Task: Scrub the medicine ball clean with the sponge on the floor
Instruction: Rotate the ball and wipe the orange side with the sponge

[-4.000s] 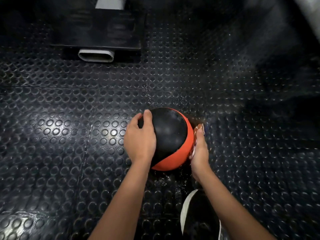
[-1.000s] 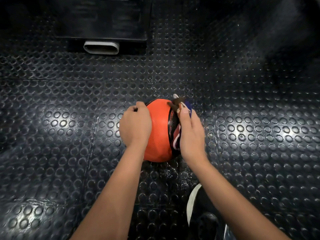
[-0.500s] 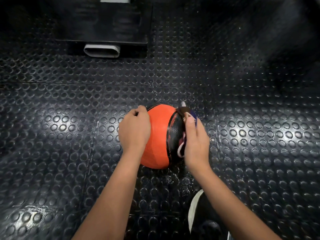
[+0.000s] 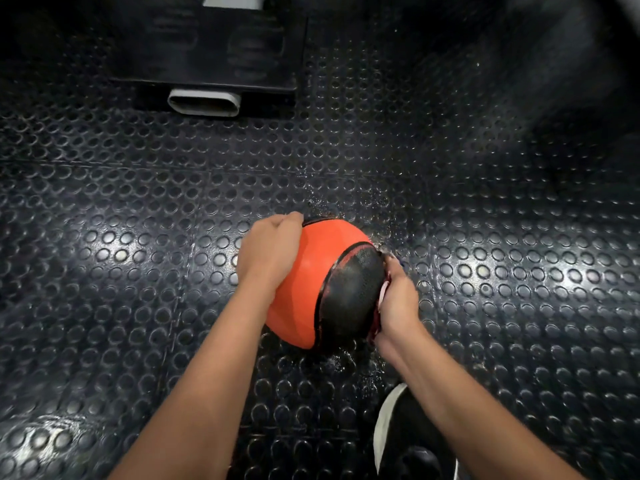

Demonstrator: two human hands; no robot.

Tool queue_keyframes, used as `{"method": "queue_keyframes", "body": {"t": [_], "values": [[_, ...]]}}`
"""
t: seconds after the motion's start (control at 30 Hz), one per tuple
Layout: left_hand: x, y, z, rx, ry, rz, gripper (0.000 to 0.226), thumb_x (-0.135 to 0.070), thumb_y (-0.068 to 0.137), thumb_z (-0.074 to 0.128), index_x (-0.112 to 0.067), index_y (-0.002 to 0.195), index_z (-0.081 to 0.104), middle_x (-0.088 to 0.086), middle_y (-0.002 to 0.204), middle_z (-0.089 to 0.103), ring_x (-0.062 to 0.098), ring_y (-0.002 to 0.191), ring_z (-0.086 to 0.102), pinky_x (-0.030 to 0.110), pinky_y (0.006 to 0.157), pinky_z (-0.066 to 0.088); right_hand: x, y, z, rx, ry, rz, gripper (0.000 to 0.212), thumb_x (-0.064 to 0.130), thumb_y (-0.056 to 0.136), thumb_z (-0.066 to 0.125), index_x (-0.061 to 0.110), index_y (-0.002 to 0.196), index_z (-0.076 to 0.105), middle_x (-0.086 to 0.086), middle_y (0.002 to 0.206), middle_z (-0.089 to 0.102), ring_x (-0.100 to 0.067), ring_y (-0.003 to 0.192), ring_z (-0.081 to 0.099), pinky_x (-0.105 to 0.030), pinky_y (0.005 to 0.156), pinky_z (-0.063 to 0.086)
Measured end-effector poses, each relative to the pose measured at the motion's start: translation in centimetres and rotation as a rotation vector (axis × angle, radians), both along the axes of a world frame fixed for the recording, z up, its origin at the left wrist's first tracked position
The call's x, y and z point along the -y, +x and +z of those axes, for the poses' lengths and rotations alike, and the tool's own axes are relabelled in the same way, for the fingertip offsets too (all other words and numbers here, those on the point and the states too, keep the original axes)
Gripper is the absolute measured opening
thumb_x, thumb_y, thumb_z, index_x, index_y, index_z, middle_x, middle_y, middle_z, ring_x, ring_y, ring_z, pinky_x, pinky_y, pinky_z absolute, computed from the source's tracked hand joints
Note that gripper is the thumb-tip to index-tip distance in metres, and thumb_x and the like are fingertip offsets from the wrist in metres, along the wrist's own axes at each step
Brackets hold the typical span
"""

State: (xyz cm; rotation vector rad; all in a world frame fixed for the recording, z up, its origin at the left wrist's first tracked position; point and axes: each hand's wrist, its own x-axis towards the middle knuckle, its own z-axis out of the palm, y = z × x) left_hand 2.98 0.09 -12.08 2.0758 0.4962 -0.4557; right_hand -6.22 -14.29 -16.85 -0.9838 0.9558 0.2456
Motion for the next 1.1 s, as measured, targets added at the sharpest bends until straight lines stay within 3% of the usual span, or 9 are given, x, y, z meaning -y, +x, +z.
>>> {"method": "queue_keyframes", "body": {"t": [0.13,0.2,0.27,0.37,0.47,0.57,0.83,0.97,1.1], "values": [[0.1,1.1,-0.1,-0.197,-0.171,-0.067,0.041,-0.055,0.072,0.061,-0.018,0.085,0.074,0.004,0.090,0.075,0.029,0.088,0.068,0.048,0.100,0.051,-0.5,-1.7,0.2,-0.121,-0.179,-0.169,0.039,0.059,0.103,0.038,0.027,0.109,0.061,0.001,0.072,0.065,-0.017,0.054,0.060,-0.018,0.047,0.042],[0.7,1.3,-0.7,-0.121,-0.118,-0.014,0.035,-0.045,0.075,0.063,-0.015,0.084,0.080,0.000,0.086,0.077,0.029,0.087,0.067,0.041,0.092,0.052,-0.8,-2.8,-0.3,-0.149,-0.304,-0.177,0.067,0.072,0.090,0.034,0.023,0.126,0.061,-0.012,0.115,0.071,-0.029,0.097,0.071,-0.034,0.071,0.055],[0.9,0.9,-0.7,0.052,0.005,0.163,0.024,-0.029,0.085,0.063,-0.013,0.086,0.080,-0.004,0.080,0.074,0.025,0.083,0.064,0.032,0.074,0.046,-0.9,-3.3,-0.3,-0.146,-0.461,-0.160,0.065,0.062,0.098,0.032,0.024,0.146,0.052,-0.011,0.152,0.050,-0.032,0.139,0.048,-0.047,0.112,0.038],[0.8,-2.2,1.0,0.224,0.006,0.400,0.024,-0.028,0.098,0.055,-0.021,0.083,0.073,-0.014,0.072,0.064,0.010,0.074,0.058,0.024,0.065,0.040,-1.1,-2.9,0.1,-0.107,-0.538,-0.118,0.057,0.051,0.107,0.030,0.021,0.153,0.046,-0.007,0.158,0.044,-0.028,0.145,0.039,-0.047,0.124,0.024],[2.1,-6.5,1.3,0.287,-0.054,0.192,0.031,-0.046,0.106,0.044,-0.031,0.105,0.071,-0.020,0.106,0.067,-0.006,0.100,0.058,0.010,0.088,0.038,-0.9,-1.7,0.9,-0.027,-0.549,-0.136,0.055,0.064,0.092,0.036,0.036,0.133,0.060,0.006,0.139,0.061,-0.021,0.135,0.052,-0.047,0.120,0.033],[3.6,-7.2,-0.2,0.283,-0.019,0.086,0.071,-0.065,0.097,0.034,-0.025,0.154,0.050,-0.006,0.159,0.048,0.014,0.148,0.039,0.037,0.125,0.028,-0.3,-0.8,-0.1,0.068,-0.534,-0.083,0.070,0.069,0.084,0.042,0.030,0.138,0.063,0.006,0.140,0.064,-0.012,0.132,0.054,-0.046,0.121,0.036],[2.2,-1.3,-0.4,0.028,-0.026,0.343,0.040,-0.055,0.092,0.045,-0.027,0.105,0.070,0.002,0.115,0.074,0.032,0.113,0.065,0.047,0.107,0.048,-1.1,-1.2,2.5,0.216,-0.729,0.167,0.044,0.042,0.113,0.031,0.022,0.145,0.053,0.010,0.137,0.056,-0.009,0.129,0.048,-0.031,0.114,0.034],[1.9,-1.1,-0.1,0.025,0.056,0.398,0.039,-0.047,0.100,0.039,-0.025,0.101,0.070,0.005,0.109,0.072,0.034,0.106,0.062,0.046,0.101,0.051,-1.7,-1.3,1.7,0.236,-0.893,0.241,0.052,0.050,0.108,0.026,0.029,0.150,0.048,0.010,0.162,0.041,-0.005,0.151,0.028,-0.037,0.129,0.017],[1.4,-1.5,0.4,0.060,0.104,0.393,0.040,-0.044,0.104,0.040,-0.024,0.110,0.074,0.002,0.100,0.070,0.029,0.099,0.061,0.039,0.089,0.048,-2.6,-0.6,1.8,0.390,-0.889,0.164,0.030,0.042,0.111,0.031,0.043,0.137,0.047,0.021,0.155,0.034,0.000,0.149,0.026,-0.029,0.126,0.019]]}}
